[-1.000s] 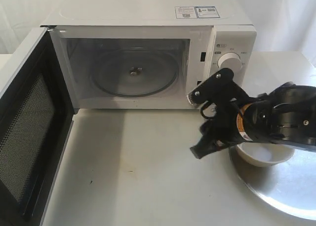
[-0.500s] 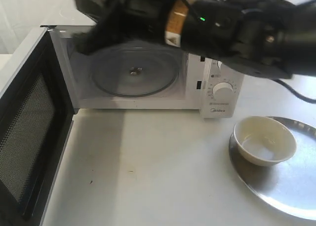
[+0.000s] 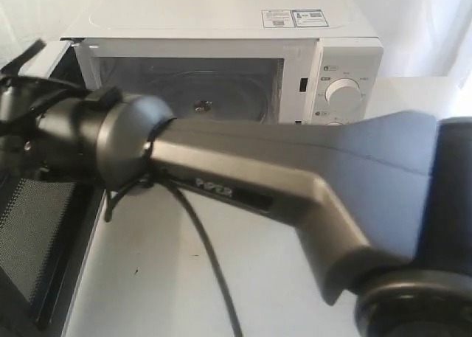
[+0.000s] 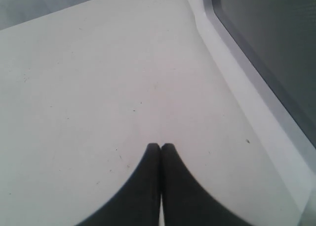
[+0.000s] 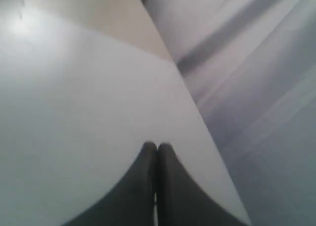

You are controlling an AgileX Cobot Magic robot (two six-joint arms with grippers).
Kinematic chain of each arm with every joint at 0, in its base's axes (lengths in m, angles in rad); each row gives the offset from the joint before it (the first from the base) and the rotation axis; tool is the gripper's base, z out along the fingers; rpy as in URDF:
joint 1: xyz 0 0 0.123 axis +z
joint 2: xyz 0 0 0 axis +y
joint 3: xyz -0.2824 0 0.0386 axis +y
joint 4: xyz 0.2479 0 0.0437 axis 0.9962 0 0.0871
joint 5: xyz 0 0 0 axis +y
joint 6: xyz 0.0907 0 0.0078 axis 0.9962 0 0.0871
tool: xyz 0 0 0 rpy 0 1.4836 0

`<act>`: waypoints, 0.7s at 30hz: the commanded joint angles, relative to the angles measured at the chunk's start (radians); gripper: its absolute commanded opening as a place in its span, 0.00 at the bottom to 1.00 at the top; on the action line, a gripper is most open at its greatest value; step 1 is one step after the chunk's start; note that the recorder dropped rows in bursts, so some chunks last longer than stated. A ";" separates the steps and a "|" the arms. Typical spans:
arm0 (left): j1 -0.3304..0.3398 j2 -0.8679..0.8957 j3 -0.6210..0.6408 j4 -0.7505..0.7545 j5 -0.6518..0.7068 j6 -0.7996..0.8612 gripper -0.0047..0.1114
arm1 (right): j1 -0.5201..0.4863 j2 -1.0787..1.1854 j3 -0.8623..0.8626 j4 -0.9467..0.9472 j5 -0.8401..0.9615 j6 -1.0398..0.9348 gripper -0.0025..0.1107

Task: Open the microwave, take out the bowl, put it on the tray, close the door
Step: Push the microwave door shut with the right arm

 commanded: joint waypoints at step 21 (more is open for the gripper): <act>-0.001 -0.002 -0.004 -0.004 0.002 -0.006 0.04 | -0.152 0.032 -0.085 -0.528 1.194 -0.134 0.02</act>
